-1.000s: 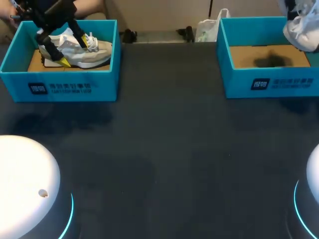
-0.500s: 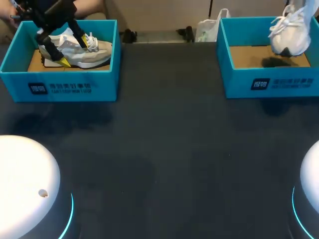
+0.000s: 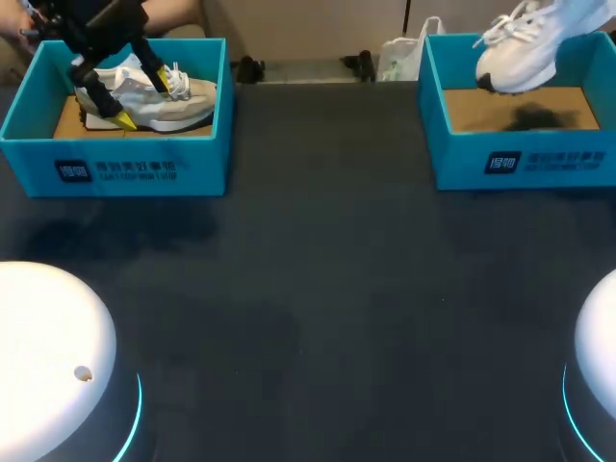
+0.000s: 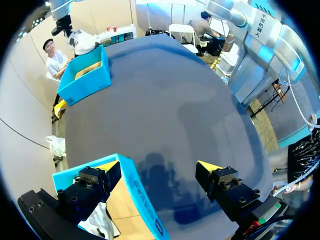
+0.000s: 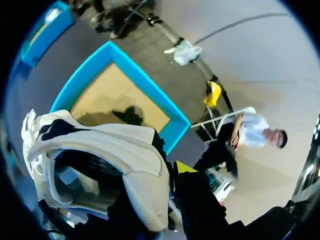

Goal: Take the shoe out of the shoebox, open the shoe tongue, remove and reinsert the insole, then place the shoe into the shoebox

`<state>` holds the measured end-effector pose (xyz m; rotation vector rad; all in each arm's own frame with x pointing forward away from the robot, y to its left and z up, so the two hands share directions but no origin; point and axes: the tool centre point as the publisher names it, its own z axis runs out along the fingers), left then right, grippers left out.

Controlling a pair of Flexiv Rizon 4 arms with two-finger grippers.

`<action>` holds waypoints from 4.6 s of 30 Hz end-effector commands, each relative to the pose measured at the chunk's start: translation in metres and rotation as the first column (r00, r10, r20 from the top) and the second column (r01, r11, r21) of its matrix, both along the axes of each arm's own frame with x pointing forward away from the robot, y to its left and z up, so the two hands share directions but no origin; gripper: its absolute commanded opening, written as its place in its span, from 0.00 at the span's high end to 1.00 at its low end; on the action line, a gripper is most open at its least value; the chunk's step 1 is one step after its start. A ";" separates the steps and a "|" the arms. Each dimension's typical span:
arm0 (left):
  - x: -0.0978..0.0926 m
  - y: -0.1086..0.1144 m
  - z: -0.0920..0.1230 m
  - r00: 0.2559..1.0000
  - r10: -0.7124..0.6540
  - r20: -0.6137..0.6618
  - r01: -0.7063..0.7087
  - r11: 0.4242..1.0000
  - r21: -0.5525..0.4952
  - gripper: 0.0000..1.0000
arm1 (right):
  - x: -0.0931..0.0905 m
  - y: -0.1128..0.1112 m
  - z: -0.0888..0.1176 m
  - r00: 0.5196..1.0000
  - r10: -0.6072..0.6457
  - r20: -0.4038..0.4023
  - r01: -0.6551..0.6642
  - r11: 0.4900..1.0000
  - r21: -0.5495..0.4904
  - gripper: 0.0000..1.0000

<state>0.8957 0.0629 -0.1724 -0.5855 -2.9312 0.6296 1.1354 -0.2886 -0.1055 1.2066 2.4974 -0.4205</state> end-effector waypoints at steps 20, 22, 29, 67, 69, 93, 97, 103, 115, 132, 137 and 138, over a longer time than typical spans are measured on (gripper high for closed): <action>0.000 0.000 0.000 1.000 -0.001 0.000 0.001 1.000 0.002 0.00 | -0.007 -0.015 -0.010 0.957 -0.287 0.046 0.286 0.958 0.023 1.00; 0.000 0.000 0.000 1.000 -0.001 0.000 0.001 1.000 0.002 0.00 | -0.007 -0.023 -0.012 0.928 -0.365 0.067 0.362 0.930 0.060 1.00; 0.000 0.000 0.000 1.000 -0.001 0.000 0.001 1.000 0.002 0.00 | -0.015 -0.032 -0.026 0.848 -0.517 0.115 0.502 0.854 0.140 1.00; 0.000 0.000 0.000 1.000 -0.001 0.000 0.001 1.000 0.002 0.00 | -0.035 -0.046 -0.078 0.832 -0.552 0.057 0.537 0.827 0.168 1.00; 0.000 0.000 0.000 1.000 -0.001 0.000 0.001 1.000 0.002 0.00 | -0.035 -0.046 -0.078 0.832 -0.552 0.057 0.537 0.827 0.168 1.00; 0.000 0.000 0.000 1.000 -0.001 0.000 0.001 1.000 0.002 0.00 | -0.036 -0.041 -0.127 0.789 -0.615 0.008 0.603 0.776 0.184 1.00; 0.000 0.000 0.000 1.000 -0.001 0.000 0.001 1.000 0.002 0.00 | -0.038 -0.051 -0.133 0.773 -0.634 0.003 0.623 0.761 0.181 1.00; 0.000 0.000 0.000 1.000 -0.001 0.000 0.001 1.000 0.002 0.00 | -0.041 -0.057 -0.144 0.764 -0.645 -0.017 0.636 0.748 0.189 1.00; 0.000 0.000 0.000 1.000 -0.001 0.000 0.001 1.000 0.002 0.00 | -0.048 -0.054 -0.150 0.767 -0.641 -0.028 0.633 0.750 0.195 1.00; 0.000 0.000 0.000 1.000 -0.001 0.000 0.001 1.000 0.002 0.00 | -0.051 -0.065 -0.188 0.755 -0.654 -0.057 0.647 0.727 0.232 1.00; 0.000 0.000 0.000 1.000 -0.001 0.000 0.001 1.000 0.002 0.00 | -0.069 -0.066 -0.189 0.751 -0.658 -0.058 0.650 0.720 0.244 1.00; 0.000 0.000 0.000 1.000 -0.001 0.000 0.001 1.000 0.002 0.00 | -0.072 -0.066 -0.190 0.750 -0.659 -0.053 0.650 0.719 0.246 1.00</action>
